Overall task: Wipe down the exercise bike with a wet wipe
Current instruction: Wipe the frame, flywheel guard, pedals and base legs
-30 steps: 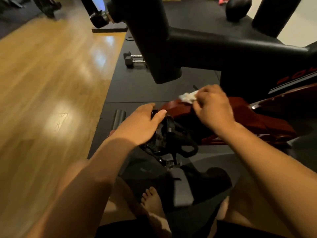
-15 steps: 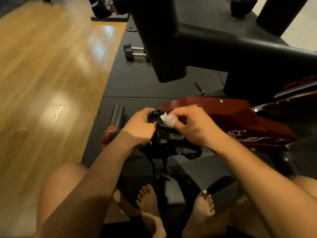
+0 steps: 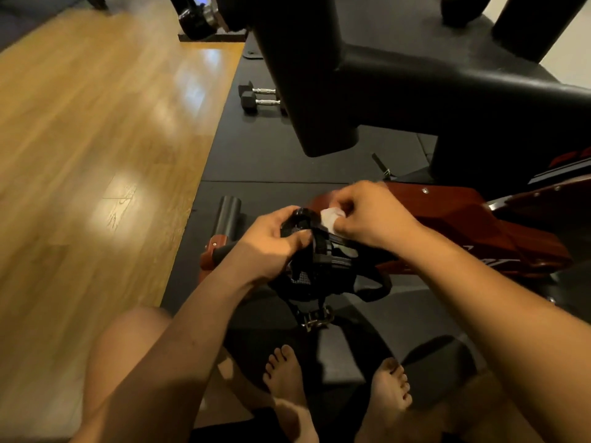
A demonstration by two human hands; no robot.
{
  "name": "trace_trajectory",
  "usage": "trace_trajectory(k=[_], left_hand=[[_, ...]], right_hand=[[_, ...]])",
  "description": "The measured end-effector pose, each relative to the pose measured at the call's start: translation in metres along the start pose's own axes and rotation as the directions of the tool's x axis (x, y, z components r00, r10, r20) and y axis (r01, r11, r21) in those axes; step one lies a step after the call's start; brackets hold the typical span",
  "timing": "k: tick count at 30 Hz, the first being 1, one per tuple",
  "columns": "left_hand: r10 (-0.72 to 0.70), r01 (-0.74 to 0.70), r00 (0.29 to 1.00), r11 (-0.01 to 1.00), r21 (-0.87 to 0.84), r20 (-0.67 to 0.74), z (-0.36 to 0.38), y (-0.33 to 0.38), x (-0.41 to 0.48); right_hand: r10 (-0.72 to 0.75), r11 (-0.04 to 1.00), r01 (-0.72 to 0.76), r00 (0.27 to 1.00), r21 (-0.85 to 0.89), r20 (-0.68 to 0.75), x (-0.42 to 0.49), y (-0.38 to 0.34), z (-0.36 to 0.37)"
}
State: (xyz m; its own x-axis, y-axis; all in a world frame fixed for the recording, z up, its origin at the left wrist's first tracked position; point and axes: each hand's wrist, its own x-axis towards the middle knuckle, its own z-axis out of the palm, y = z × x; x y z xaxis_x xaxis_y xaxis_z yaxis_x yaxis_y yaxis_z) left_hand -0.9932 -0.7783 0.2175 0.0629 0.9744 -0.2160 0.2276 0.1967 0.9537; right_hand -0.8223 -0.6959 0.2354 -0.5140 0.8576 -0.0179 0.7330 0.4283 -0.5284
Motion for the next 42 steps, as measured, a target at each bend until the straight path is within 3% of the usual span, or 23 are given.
trace_trajectory(k=[2, 5, 7, 10, 14, 16, 18, 22, 25, 27, 30, 32, 34, 35, 36, 38, 40, 42], left_hand=[[0.033, -0.033, 0.999, 0.999, 0.005, 0.006, -0.002, -0.004, 0.001], [0.063, -0.063, 0.998, 0.997, -0.049, -0.004, -0.003, -0.010, -0.003], [0.054, -0.053, 0.998, 0.997, -0.048, 0.016, -0.004, -0.009, -0.003], [0.050, -0.051, 0.998, 0.998, 0.026, 0.042, -0.008, -0.005, -0.001], [0.068, -0.068, 0.997, 0.998, 0.012, 0.029, -0.004, -0.001, -0.004], [0.048, -0.049, 0.999, 0.999, 0.010, 0.003, -0.002, -0.003, -0.003], [0.004, -0.002, 0.999, 0.999, 0.048, -0.038, 0.000, -0.005, 0.001], [-0.036, 0.041, 0.998, 0.993, 0.112, -0.046, 0.002, 0.000, 0.005], [-0.046, 0.049, 0.999, 0.995, 0.084, -0.028, 0.002, 0.006, 0.002], [-0.035, 0.039, 0.999, 0.994, 0.099, -0.037, 0.000, 0.003, 0.002], [-0.027, 0.031, 0.998, 0.996, 0.080, -0.061, 0.001, -0.002, -0.001], [-0.051, 0.051, 0.995, 0.999, 0.006, -0.085, 0.003, -0.004, -0.002], [-0.068, 0.066, 0.994, 0.998, -0.016, -0.086, 0.003, -0.006, -0.002], [-0.065, 0.066, 0.994, 0.998, 0.001, -0.084, 0.003, -0.008, -0.002], [-0.051, 0.052, 0.995, 0.999, 0.011, -0.083, 0.002, -0.010, -0.001], [-0.041, 0.041, 0.995, 0.999, 0.003, -0.091, 0.002, -0.013, -0.003], [-0.031, 0.032, 0.994, 0.999, 0.011, -0.104, 0.002, -0.013, -0.006], [-0.024, 0.025, 0.993, 1.000, 0.004, -0.111, 0.003, -0.011, -0.007]], right_hand=[[0.048, 0.990, -0.055, 0.998, 0.129, 0.051, -0.001, 0.004, -0.004], [0.016, 0.932, -0.014, 1.000, 0.362, -0.003, 0.006, -0.013, -0.008], [-0.005, 0.929, -0.027, 0.996, 0.369, 0.087, 0.006, -0.013, -0.010], [0.077, 0.934, -0.176, 0.949, 0.311, 0.306, -0.003, 0.005, -0.013], [0.064, 0.861, -0.109, 0.992, 0.497, 0.107, -0.014, 0.001, -0.020], [-0.042, 0.889, -0.033, 0.987, 0.458, 0.153, -0.018, -0.017, -0.025], [-0.086, 0.946, -0.040, 0.926, 0.322, 0.368, -0.019, -0.029, -0.024], [0.084, 0.917, -0.302, 0.784, 0.260, 0.615, -0.009, -0.018, -0.030], [0.106, 0.961, -0.250, 0.729, 0.120, 0.676, -0.006, -0.014, -0.038], [0.054, 0.941, -0.273, 0.705, 0.201, 0.707, 0.002, -0.023, -0.040], [0.036, 0.725, -0.512, 0.695, 0.460, 0.718, 0.012, -0.033, -0.036], [0.081, 0.604, -0.636, 0.648, 0.480, 0.757, 0.011, -0.029, -0.030], [0.144, 0.713, -0.601, 0.629, 0.360, 0.764, 0.006, -0.029, -0.029], [0.176, 0.780, -0.545, 0.663, 0.308, 0.727, 0.005, -0.030, -0.032], [0.185, 0.832, -0.456, 0.766, 0.317, 0.615, 0.006, -0.032, -0.037], [0.162, 0.850, -0.256, 0.959, 0.460, 0.234, 0.008, -0.035, -0.052], [0.136, 0.842, -0.051, 0.983, 0.537, -0.120, -0.005, -0.034, -0.069], [-0.009, 0.932, 0.050, 0.993, 0.359, -0.115, -0.029, -0.039, -0.063]])
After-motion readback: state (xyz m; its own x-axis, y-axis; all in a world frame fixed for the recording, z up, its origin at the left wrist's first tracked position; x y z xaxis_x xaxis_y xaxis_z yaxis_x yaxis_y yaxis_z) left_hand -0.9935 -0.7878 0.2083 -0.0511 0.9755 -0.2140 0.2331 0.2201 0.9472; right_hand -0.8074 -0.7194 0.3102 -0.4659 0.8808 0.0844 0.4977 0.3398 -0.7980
